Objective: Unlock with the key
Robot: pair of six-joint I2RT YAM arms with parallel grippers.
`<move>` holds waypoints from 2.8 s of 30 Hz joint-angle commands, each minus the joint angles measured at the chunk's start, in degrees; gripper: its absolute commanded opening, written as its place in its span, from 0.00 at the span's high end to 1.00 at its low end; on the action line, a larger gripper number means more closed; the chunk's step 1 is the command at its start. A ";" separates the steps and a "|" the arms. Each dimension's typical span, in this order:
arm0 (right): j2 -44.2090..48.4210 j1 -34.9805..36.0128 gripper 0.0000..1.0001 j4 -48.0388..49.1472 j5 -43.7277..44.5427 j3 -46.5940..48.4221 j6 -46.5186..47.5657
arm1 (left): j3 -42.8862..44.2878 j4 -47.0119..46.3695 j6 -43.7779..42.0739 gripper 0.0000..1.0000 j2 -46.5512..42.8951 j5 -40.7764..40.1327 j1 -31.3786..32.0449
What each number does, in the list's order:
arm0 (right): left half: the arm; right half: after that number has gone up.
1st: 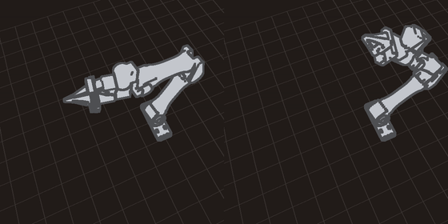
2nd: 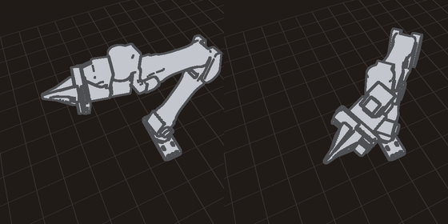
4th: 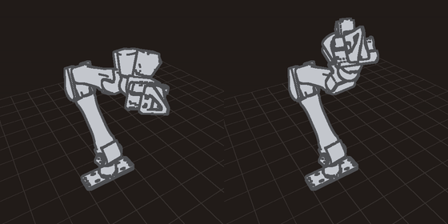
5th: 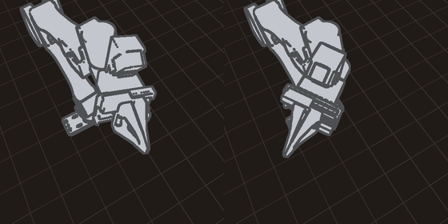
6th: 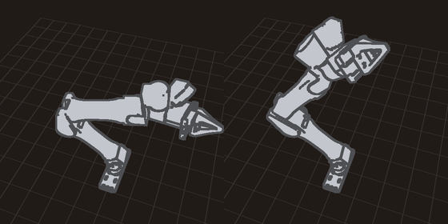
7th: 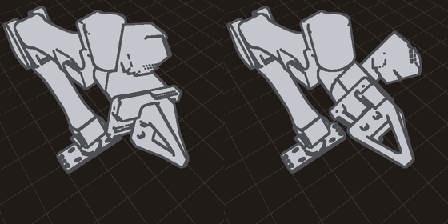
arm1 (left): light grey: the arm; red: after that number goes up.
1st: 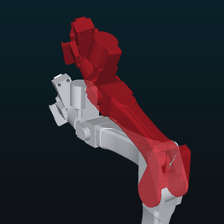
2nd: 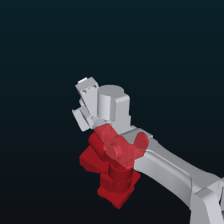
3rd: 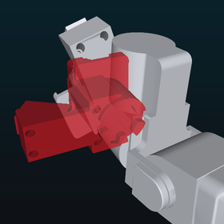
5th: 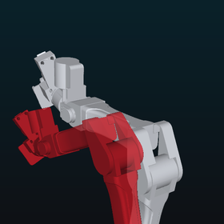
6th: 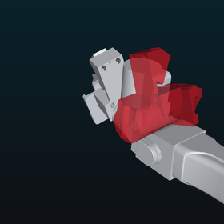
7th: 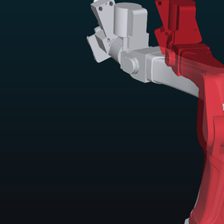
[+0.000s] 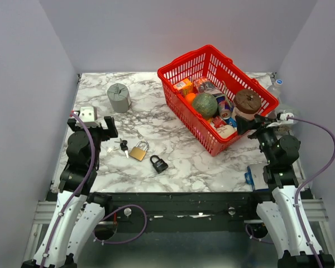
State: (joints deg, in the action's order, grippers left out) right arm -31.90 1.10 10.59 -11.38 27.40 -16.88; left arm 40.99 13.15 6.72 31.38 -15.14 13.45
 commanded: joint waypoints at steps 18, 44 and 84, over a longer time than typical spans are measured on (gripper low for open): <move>-27.31 44.14 0.05 -10.41 24.03 27.88 15.21 | -0.04 1.35 8.04 0.01 3.85 -0.25 -0.36; -32.43 54.97 0.23 2.59 23.86 16.11 12.23 | 7.61 7.68 5.15 0.30 37.69 1.42 -0.53; -34.55 54.88 0.23 4.97 26.05 13.91 13.19 | 16.58 18.32 3.56 0.61 62.05 5.38 -0.01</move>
State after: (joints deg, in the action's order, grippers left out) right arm -66.00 55.88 13.65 12.60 41.91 -4.43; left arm 56.69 30.20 10.28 93.58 -10.46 13.23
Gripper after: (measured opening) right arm 0.767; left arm 0.409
